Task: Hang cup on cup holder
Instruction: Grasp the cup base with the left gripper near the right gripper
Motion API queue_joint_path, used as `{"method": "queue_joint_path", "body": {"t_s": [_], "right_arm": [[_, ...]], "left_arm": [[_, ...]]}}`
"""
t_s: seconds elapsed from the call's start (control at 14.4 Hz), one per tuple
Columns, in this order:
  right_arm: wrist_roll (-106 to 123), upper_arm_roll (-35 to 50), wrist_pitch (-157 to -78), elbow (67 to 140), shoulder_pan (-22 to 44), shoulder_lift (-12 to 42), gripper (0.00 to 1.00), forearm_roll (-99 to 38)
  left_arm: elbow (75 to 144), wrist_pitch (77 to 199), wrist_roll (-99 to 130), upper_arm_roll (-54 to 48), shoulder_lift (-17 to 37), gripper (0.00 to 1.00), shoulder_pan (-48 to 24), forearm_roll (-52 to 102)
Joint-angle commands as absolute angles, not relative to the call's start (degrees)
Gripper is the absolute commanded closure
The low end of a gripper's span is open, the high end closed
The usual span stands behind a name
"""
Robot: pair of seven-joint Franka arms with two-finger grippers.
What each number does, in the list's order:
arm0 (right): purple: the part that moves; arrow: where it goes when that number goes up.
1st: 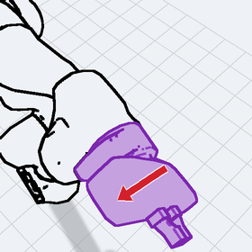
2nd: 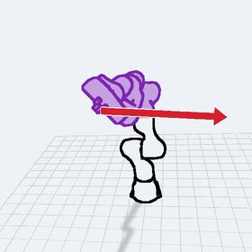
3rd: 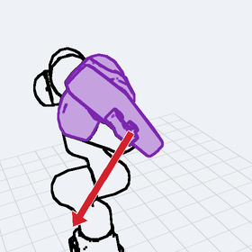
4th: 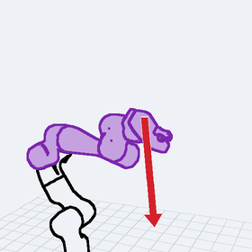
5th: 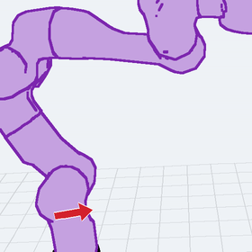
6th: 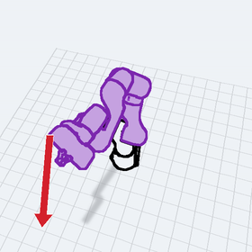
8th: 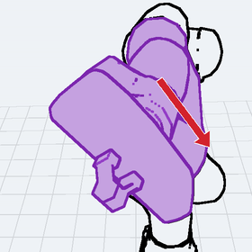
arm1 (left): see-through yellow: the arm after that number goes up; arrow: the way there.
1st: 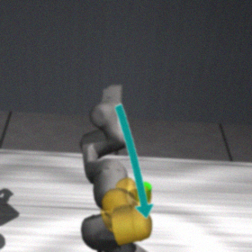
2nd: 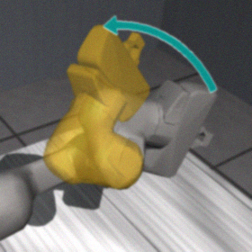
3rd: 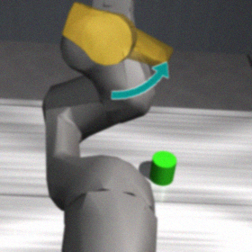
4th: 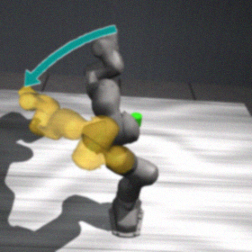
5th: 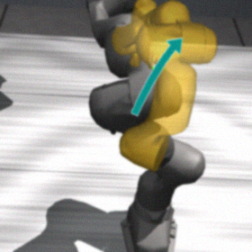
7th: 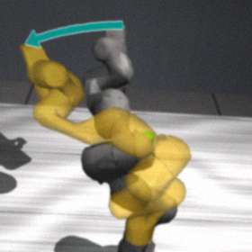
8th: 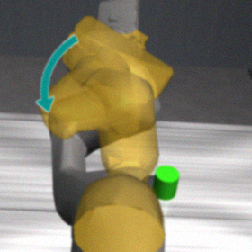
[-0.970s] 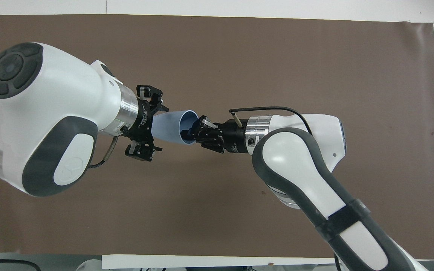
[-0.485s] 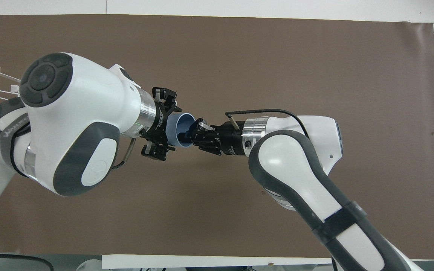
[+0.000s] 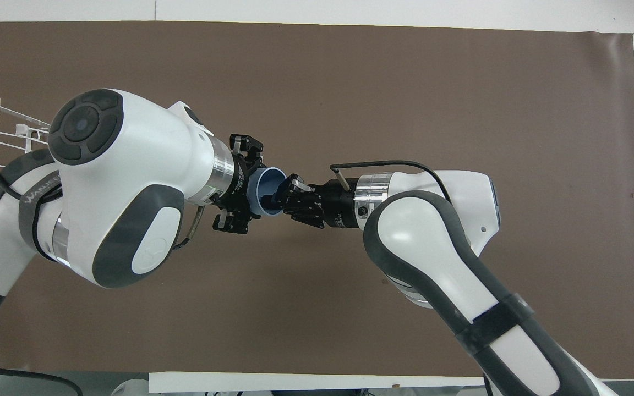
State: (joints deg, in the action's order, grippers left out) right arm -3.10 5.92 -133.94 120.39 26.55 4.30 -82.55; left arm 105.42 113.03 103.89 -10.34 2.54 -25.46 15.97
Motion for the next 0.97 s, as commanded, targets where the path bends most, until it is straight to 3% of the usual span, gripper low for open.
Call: {"method": "queue_joint_path", "body": {"t_s": [0.0,0.21,0.28,0.35,0.48,0.9], "right_arm": [[-3.1,6.0,-134.2,120.2,26.5,3.3,1.0,-83.8],[-3.3,6.0,-134.4,120.2,26.5,3.3,0.99,-83.8],[-3.3,6.0,-134.4,120.2,26.5,3.3,0.96,-83.8],[-3.4,6.0,-134.4,120.2,26.5,3.3,0.84,-83.8],[-3.4,6.0,-136.0,120.2,26.7,3.3,0.01,-83.8],[-3.5,6.0,-139.5,119.9,27.4,3.8,0.0,-83.8]], "left_arm": [[106.9,113.4,100.5,-9.9,1.8,1.0,-27.1,16.5],[105.7,112.4,100.6,-9.8,2.0,1.0,-26.9,16.5],[105.6,111.8,100.5,-9.8,2.0,1.0,-26.9,16.5],[105.6,111.7,100.5,-9.8,2.0,1.0,-26.7,16.5],[105.5,111.6,100.5,-9.8,2.0,1.0,-26.6,16.4],[102.9,110.3,100.4,-9.4,3.5,1.0,-25.3,14.5]]}}
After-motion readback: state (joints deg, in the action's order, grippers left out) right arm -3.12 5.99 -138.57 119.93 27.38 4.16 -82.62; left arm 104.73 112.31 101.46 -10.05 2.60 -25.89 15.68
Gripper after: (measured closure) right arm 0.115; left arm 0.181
